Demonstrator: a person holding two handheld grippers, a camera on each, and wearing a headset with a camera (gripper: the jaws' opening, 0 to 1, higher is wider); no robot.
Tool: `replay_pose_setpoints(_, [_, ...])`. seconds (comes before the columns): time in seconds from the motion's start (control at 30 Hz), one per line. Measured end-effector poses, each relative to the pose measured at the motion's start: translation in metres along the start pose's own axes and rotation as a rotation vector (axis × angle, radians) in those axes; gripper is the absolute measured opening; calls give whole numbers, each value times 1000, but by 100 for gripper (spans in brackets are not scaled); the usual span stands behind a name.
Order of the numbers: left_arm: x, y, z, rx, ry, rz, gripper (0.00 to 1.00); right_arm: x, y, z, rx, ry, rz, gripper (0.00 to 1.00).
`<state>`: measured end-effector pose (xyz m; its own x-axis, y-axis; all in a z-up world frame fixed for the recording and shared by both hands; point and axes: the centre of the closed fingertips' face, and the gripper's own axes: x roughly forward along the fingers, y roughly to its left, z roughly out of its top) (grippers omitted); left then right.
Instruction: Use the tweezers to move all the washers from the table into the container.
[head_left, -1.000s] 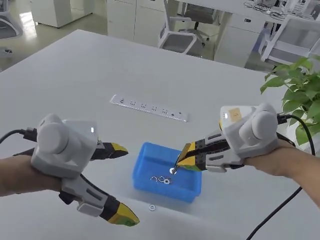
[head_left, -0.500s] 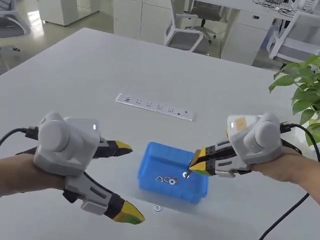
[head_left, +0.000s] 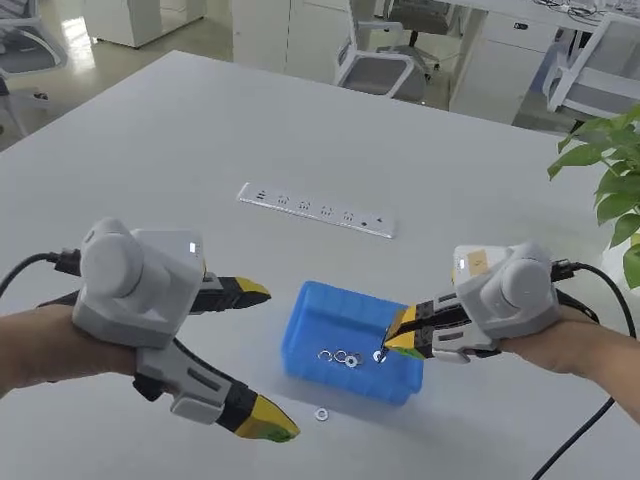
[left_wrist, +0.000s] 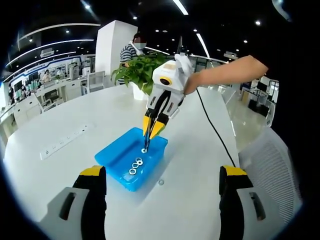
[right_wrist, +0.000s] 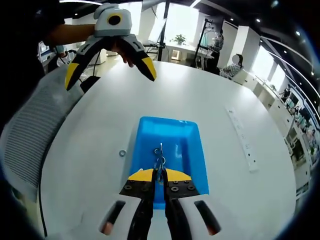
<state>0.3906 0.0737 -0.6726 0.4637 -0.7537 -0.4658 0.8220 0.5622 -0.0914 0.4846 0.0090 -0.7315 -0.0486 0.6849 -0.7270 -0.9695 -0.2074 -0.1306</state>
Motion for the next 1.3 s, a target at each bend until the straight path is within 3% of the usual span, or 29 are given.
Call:
replay_pose_setpoints(0.63, [5, 3, 2, 15, 9, 0, 89, 12, 1, -8, 35, -11, -2, 6])
replay_pose_setpoints(1.0, [17, 11, 19, 102, 19, -25, 63, 12, 2, -7, 25, -8, 2, 7])
replay_pose_setpoints(1.3, [39, 16, 34, 155, 21, -61, 44, 11, 2, -8, 32, -14, -2, 7])
